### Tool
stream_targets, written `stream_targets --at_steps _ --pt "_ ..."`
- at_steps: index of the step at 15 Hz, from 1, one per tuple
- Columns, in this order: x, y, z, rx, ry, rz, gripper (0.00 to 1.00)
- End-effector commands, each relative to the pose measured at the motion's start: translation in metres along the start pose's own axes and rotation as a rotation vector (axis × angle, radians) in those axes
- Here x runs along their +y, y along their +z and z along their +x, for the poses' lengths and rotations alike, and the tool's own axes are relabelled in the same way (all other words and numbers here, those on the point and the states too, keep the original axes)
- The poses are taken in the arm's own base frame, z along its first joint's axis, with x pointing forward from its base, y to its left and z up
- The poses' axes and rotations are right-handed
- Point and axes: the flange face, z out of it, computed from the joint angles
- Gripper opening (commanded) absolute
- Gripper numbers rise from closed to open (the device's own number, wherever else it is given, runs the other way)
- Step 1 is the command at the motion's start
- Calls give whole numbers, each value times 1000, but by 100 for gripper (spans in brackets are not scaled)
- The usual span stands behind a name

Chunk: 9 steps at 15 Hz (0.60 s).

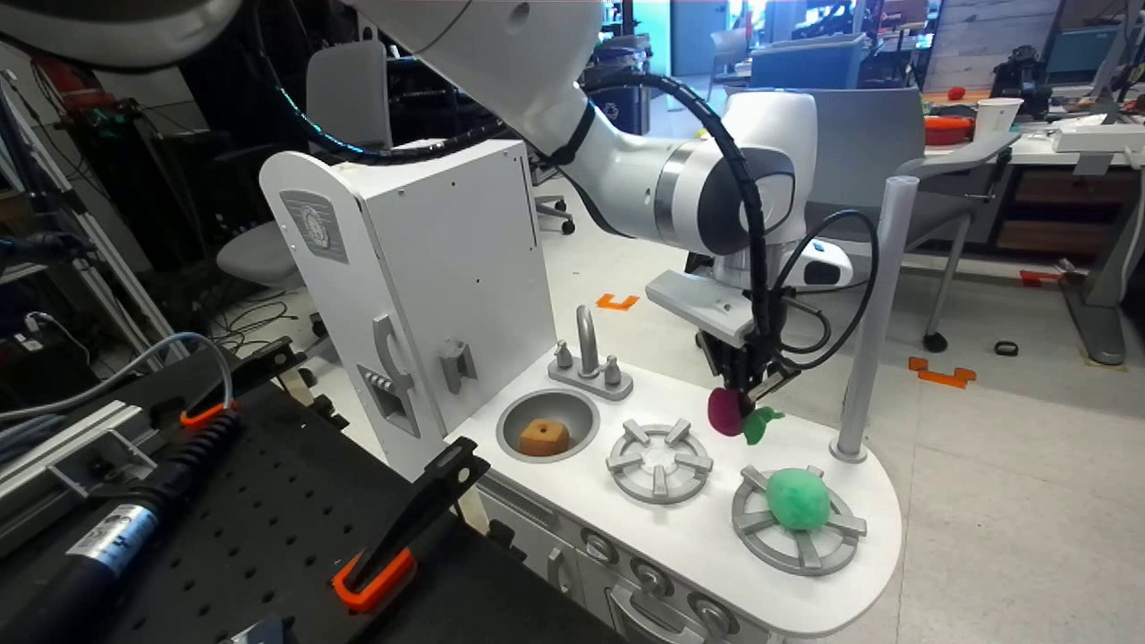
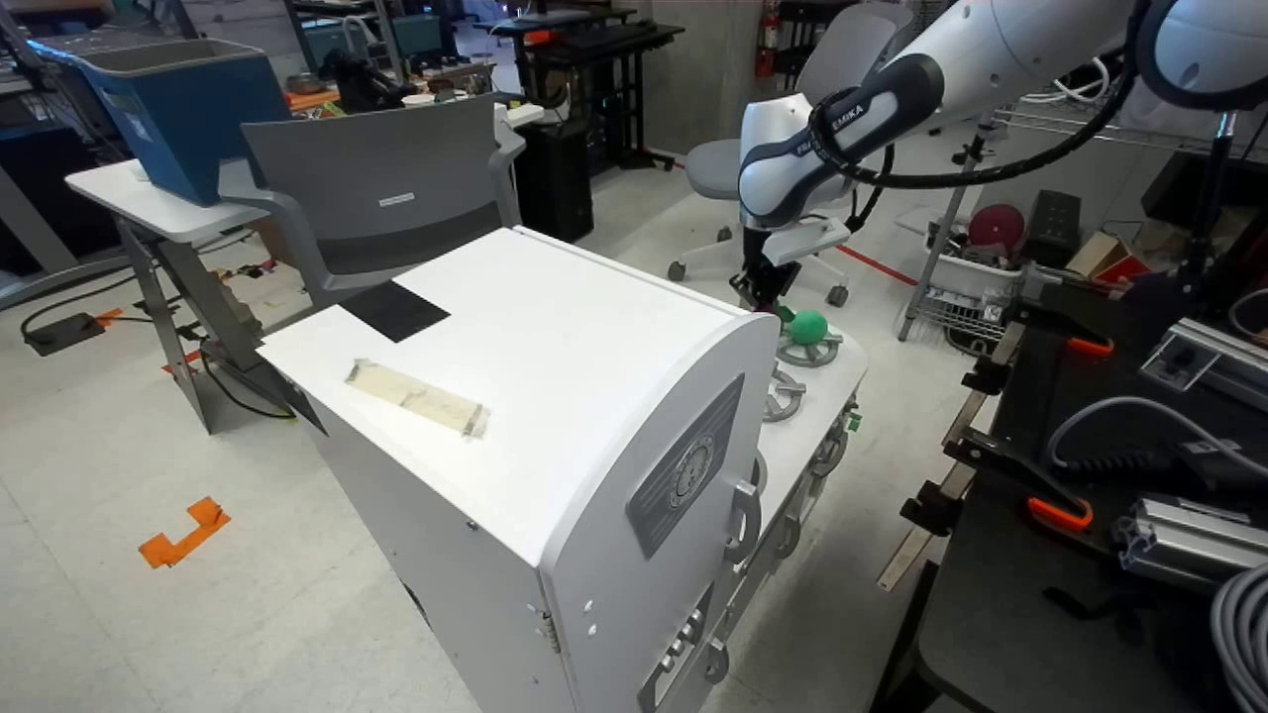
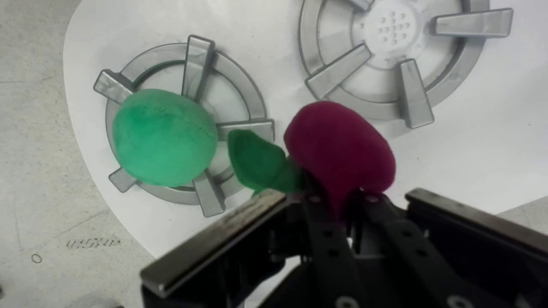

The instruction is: Move the strawberry plush toy to the right of the stove

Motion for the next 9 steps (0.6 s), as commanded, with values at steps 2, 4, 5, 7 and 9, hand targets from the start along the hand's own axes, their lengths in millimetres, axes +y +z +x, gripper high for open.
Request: stream_targets --at_steps 2,4,5,7,9 --pt "4 5 -8 -78 51 -33 3" --pt "6 10 -11 -95 61 -50 3" --pt "6 12 -13 -97 64 -65 3" --pt "9 14 -14 -99 76 -88 3" --pt "9 16 -16 -105 85 -106 3"
